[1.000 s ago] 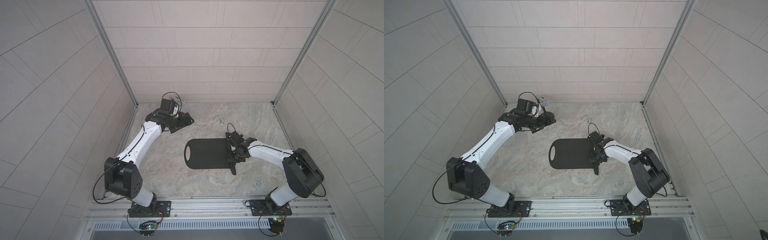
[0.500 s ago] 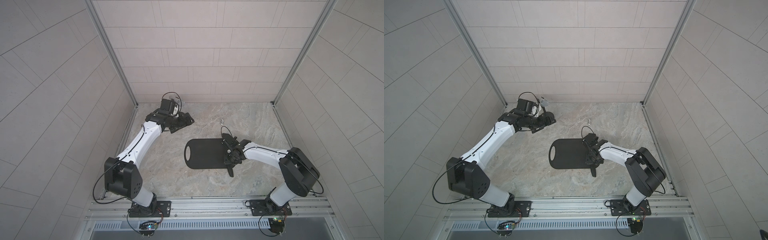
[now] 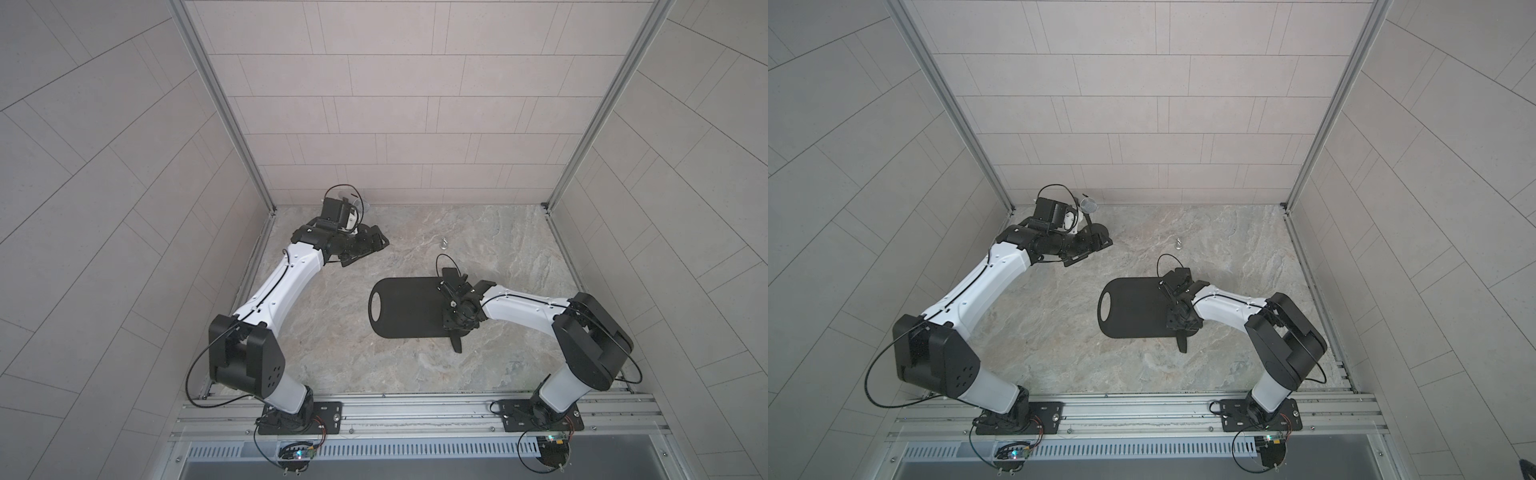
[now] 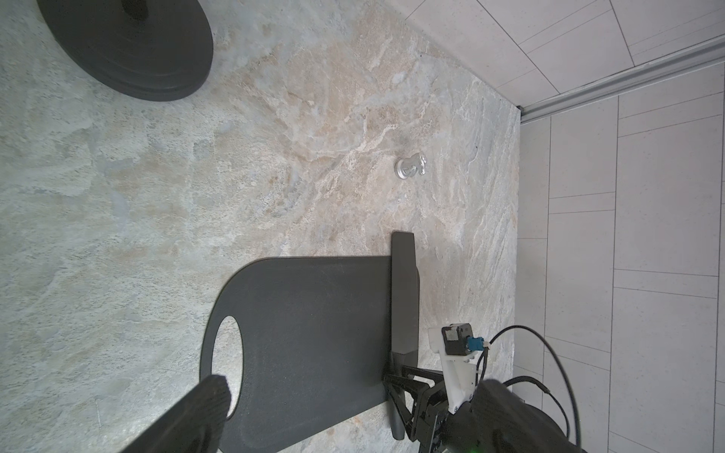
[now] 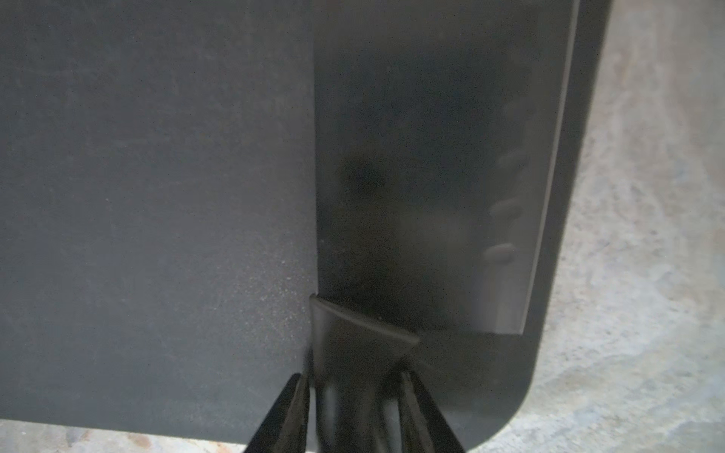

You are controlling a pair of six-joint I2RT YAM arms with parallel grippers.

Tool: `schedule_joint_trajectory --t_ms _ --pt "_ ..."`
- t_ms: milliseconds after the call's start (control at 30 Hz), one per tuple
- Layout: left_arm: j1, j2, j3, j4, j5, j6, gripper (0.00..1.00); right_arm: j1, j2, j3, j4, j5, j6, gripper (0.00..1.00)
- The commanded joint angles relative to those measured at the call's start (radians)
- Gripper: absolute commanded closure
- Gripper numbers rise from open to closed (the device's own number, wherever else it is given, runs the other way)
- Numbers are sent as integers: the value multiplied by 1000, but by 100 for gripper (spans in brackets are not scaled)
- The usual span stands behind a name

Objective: Align the knife with the edge of the cutting board
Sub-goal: Place the knife on the work surface, then adjust the knife at the edge of the cutting board.

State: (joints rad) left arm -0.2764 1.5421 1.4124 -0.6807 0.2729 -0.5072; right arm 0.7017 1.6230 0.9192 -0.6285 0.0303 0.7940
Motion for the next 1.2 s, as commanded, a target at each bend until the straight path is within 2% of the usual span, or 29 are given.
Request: schedule_joint_trajectory --t_ms 0,100,300,567,700,1000,1167 --pt "-6 2 -15 5 11 13 0 10 -33 -32 9 -2 11 53" --pt "-8 4 -15 5 8 14 0 20 -55 -50 12 -8 19 50" --pt "-10 6 -16 5 2 17 0 47 -72 -60 -6 5 28 50" --pt "-12 7 -15 4 -2 19 0 70 -53 -53 -29 36 37 63" --pt "-13 6 -15 3 -2 19 0 86 -47 -46 -48 62 47 75" --pt "-15 1 -15 1 -8 20 0 111 -83 -31 -87 95 71 88" --pt "-15 1 -15 3 -8 21 0 127 -100 -32 -102 102 84 91"
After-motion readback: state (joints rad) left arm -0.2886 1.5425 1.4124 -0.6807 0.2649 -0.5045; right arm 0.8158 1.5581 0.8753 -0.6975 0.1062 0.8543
